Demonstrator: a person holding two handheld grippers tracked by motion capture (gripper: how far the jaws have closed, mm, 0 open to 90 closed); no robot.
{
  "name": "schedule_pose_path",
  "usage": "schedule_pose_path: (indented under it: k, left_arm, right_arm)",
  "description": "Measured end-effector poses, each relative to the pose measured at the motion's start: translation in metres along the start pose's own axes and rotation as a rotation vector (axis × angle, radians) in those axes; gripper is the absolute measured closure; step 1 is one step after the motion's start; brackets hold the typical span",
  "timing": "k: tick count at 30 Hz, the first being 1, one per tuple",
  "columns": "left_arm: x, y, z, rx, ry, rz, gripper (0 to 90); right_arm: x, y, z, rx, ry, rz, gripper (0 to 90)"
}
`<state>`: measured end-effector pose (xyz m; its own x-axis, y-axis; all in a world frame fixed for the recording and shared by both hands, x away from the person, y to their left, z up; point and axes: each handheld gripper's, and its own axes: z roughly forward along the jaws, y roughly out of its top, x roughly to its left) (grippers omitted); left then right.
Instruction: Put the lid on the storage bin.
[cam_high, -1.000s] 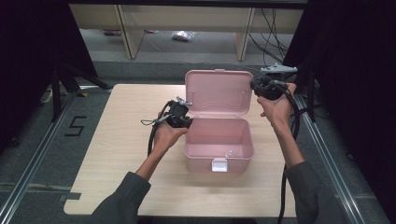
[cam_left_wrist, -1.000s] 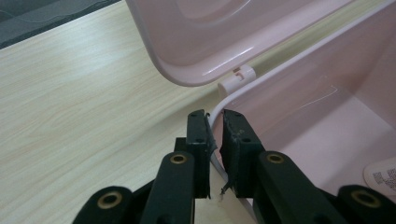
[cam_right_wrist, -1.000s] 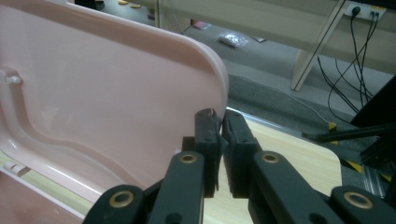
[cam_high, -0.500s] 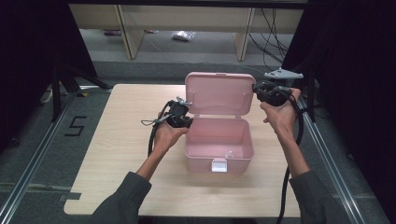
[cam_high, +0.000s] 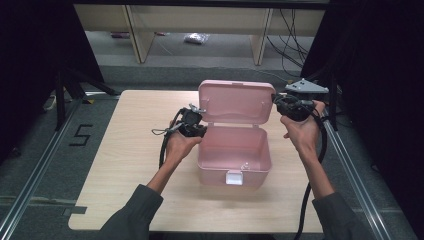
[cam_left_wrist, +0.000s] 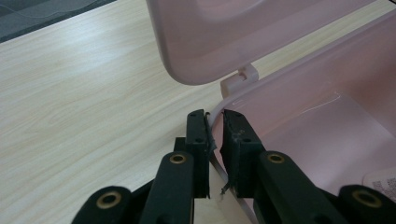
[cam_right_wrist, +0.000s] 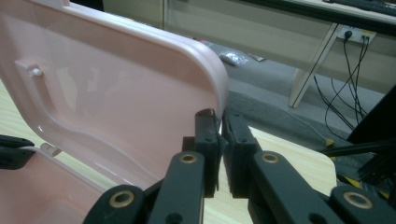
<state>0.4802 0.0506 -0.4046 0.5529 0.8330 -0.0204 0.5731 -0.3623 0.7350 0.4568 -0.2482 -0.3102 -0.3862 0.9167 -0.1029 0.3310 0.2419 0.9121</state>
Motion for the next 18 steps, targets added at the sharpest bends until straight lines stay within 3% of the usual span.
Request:
schedule_pose_path:
  k: [1,3,8,13,15,16,18]
  left_arm:
    - [0.0,0.0,0.0,0.001,0.001,0.002,80.4]
    - [0.0,-0.001,0.0,-0.011,-0.005,-0.016,79.7]
    - [0.003,-0.004,-0.003,-0.013,-0.019,-0.026,77.9]
    - [0.005,-0.006,-0.012,-0.018,-0.029,-0.006,75.2]
    - [0.004,-0.007,-0.017,-0.026,-0.039,-0.002,73.8]
    - [0.004,-0.008,-0.02,-0.026,-0.042,0.007,73.4]
    - [0.004,-0.009,-0.025,-0.035,-0.049,0.014,72.9]
  right_arm:
    - [-0.002,0.0,-0.001,0.005,0.007,-0.023,86.1]
    - [0.0,-0.002,-0.004,0.005,0.013,0.003,86.1]
    - [0.001,-0.004,-0.006,-0.019,0.003,-0.015,86.1]
    - [0.002,-0.005,-0.01,-0.001,0.013,-0.012,86.3]
    - [0.002,-0.005,-0.012,-0.005,-0.002,-0.04,86.4]
    - [0.005,-0.006,-0.012,-0.011,-0.006,-0.02,86.7]
    - [0.004,-0.006,-0.013,-0.021,-0.01,-0.051,86.8]
